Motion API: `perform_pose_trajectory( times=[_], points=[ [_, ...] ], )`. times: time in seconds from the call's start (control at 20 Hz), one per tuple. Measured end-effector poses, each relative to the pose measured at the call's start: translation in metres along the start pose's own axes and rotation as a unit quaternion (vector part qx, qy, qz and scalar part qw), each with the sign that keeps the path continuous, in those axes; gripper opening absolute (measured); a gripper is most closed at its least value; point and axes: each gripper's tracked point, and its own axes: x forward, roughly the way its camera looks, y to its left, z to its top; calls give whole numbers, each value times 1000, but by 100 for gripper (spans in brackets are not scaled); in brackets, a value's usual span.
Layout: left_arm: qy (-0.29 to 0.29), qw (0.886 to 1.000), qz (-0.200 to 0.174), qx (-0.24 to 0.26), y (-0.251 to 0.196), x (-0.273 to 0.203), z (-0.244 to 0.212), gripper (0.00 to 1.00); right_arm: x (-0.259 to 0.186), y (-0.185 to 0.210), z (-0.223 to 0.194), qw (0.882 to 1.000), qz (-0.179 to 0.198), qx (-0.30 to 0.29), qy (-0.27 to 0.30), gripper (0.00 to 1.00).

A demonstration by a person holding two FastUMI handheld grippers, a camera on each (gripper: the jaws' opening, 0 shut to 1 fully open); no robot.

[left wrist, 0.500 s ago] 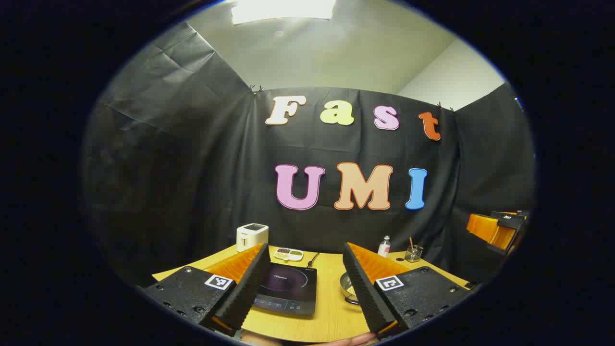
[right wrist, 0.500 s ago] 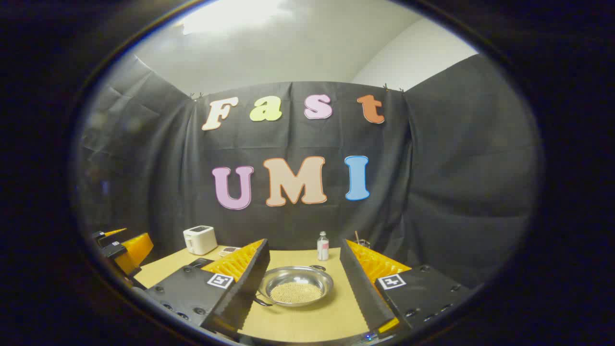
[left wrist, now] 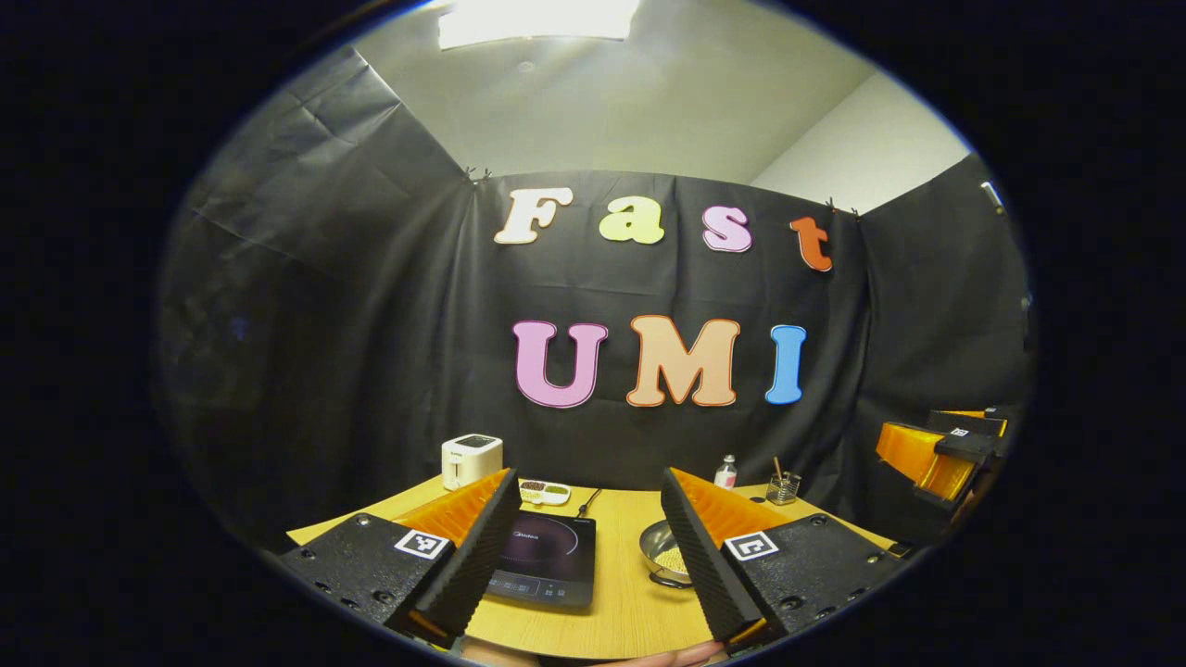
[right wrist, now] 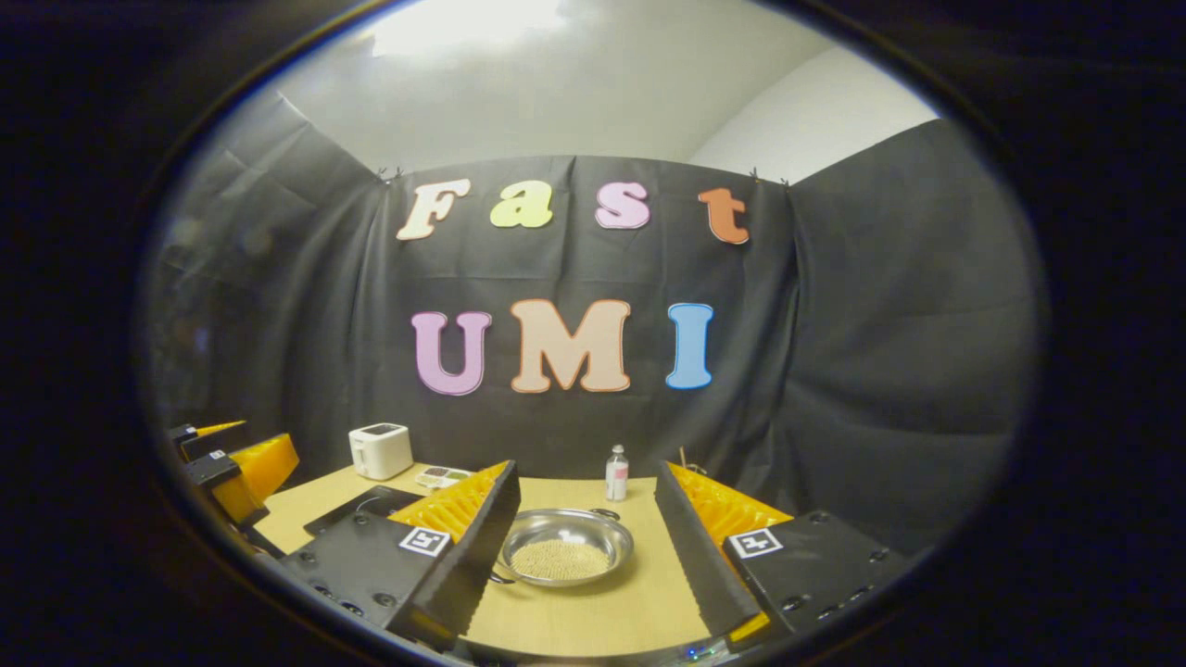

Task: First push the handle of the pot to place it horizontally, then grasp the pot with both hands and set it on the induction cooktop.

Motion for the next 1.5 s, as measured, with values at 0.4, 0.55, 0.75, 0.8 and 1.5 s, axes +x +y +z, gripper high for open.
perform_pose_trajectory(
  times=[0.4,0.55,0.75,0.8,1.5],
  points=[
    [9,1000,1,-6,5,2,-8,93,8,5,-13,1000,6,-6,12,95],
    [10,1000,6,-1,9,3,-11,93,14,6,-23,1000,8,-6,19,93],
    [17,1000,-4,0,5,9,-25,93,23,13,-41,999,19,6,33,93],
    [19,1000,-6,1,6,10,-29,93,25,14,-45,999,23,7,36,93],
    [39,998,-41,0,26,36,-92,93,62,47,-131,995,48,-31,79,17]
  ],
)
